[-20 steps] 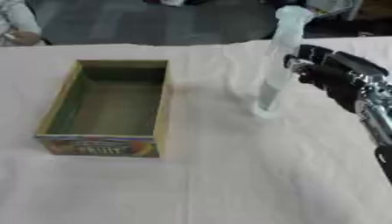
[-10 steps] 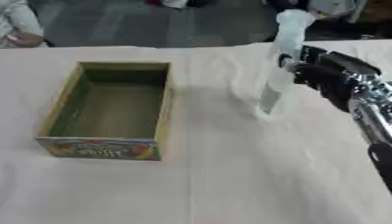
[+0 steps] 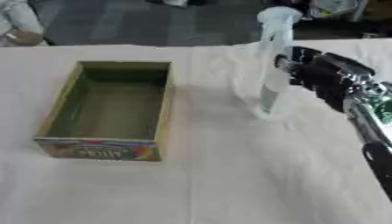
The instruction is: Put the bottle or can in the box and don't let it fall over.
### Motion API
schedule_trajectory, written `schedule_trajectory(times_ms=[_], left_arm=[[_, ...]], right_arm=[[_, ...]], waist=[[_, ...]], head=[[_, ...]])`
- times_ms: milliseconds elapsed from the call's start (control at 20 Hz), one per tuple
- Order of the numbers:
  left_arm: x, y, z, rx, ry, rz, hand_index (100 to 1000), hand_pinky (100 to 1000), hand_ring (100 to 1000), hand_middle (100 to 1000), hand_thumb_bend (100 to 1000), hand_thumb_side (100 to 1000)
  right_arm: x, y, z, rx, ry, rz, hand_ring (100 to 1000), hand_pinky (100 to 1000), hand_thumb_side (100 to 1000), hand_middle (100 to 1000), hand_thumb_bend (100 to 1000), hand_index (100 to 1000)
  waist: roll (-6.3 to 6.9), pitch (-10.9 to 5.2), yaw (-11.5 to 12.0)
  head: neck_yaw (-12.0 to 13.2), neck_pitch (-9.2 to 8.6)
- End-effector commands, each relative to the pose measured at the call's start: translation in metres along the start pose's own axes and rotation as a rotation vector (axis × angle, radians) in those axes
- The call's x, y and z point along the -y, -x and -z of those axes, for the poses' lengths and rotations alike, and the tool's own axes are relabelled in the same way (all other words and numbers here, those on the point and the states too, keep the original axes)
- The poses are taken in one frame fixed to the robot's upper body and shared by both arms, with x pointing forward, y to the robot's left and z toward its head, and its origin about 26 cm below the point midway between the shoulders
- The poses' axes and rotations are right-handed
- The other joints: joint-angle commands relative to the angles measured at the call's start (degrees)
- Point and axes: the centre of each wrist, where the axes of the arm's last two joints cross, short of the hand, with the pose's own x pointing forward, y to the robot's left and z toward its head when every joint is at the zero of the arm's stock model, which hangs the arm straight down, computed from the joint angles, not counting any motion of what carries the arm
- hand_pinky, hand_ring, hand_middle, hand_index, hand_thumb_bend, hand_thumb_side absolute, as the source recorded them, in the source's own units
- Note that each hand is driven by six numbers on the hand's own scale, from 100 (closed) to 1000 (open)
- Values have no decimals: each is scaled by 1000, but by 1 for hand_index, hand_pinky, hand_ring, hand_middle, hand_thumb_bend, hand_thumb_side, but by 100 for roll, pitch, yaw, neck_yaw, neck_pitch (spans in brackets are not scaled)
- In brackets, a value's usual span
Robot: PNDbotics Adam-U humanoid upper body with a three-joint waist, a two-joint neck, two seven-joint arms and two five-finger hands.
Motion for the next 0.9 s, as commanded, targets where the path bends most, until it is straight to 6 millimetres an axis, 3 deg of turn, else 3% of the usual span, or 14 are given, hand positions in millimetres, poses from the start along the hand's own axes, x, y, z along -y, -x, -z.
schedule_trajectory(times_ms=[50, 900], left_arm=[[-2, -6, 4, 27, 1, 3, 822, 1000, 737, 632, 100, 574], [-2, -5, 4, 24, 3, 0, 820, 1000, 734, 626, 100, 574]], right_arm=[[5, -9, -1, 19, 20, -14, 1000, 954, 387, 1000, 100, 1000], [10, -18, -5, 78, 156, -94, 1000, 956, 387, 1000, 100, 996]], waist=[[1, -56, 19], [-2, 16, 57]], head=[[-24, -107], [-36, -150]])
